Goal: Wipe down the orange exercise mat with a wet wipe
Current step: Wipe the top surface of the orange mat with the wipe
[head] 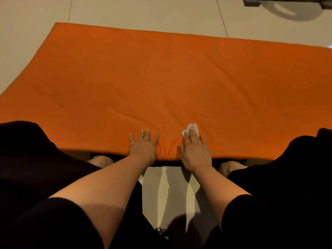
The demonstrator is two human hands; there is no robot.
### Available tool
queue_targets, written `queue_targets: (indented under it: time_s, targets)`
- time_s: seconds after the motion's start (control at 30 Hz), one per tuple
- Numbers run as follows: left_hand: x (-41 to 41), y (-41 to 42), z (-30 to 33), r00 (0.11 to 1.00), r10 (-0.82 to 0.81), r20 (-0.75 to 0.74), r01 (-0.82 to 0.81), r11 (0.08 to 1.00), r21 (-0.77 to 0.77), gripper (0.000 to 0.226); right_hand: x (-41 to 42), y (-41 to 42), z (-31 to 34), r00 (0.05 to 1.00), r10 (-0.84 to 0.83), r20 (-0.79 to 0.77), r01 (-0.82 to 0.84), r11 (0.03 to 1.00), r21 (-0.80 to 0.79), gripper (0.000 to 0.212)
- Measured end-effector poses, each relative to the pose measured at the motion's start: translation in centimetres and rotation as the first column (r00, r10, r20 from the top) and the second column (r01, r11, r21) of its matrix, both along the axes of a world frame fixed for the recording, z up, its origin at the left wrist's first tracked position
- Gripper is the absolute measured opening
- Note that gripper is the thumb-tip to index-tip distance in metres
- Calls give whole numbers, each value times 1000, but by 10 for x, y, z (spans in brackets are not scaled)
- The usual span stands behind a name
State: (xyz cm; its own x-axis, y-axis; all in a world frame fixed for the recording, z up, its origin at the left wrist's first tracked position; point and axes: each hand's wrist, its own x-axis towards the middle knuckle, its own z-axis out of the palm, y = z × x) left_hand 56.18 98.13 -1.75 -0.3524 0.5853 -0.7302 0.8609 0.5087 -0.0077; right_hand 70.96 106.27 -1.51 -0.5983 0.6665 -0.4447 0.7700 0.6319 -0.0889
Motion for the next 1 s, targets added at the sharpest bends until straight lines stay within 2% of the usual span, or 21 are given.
queue_targets:
  time_s: [0.03,0.1,0.17,0.23,0.3,0.37,0.43,0.5,0.63,0.7,0.8,0.87,1.0]
  targets:
    - [0,-1,-3,1000,-2,-7,2,1000,-1,73,-2,1,-2,999,-34,1,33,999,10,58]
    - [1,-2,-6,1000,-7,-19,7,1000,-10,74,-14,-6,-4,997,-10,-72,4,997,-82,58]
    - [0,-2,-10,1000,-7,-21,6,1000,-12,75,-23,-22,-8,974,167,-154,-195,962,-191,57]
    - [0,0,-13,1000,-3,-21,3,1000,-8,77,-24,-24,-14,947,287,-147,-312,929,-196,58]
    - [1,1,-16,1000,-2,-24,1,1000,-16,80,-21,-8,-19,969,232,-89,-241,964,-112,57]
    - [3,1,-20,999,6,-35,-7,1000,-18,82,-17,13,-20,996,91,-21,-92,996,-22,57]
    - [4,0,-23,999,10,-45,-11,1000,-24,84,-20,24,-23,999,49,8,-49,999,11,57]
    - [5,0,-26,999,10,-47,-11,1000,-27,84,-28,16,-24,994,107,-25,-108,993,-43,58]
    - [6,3,-28,999,15,-52,-16,1000,-24,82,-30,-1,-29,939,334,-81,-343,927,-153,57]
    - [6,3,-29,999,13,-50,-15,999,-33,83,-30,17,-32,941,337,-38,-339,934,-109,57]
    - [6,2,-33,999,8,-49,-9,1000,-25,84,-31,44,-35,986,165,29,-164,986,-20,58]
    - [6,0,-33,999,3,-54,-4,1000,-17,84,-37,41,-37,991,128,31,-128,992,-2,59]
    - [8,1,-33,997,-7,-71,5,1000,-27,85,-38,15,-38,948,318,-29,-319,943,-95,60]
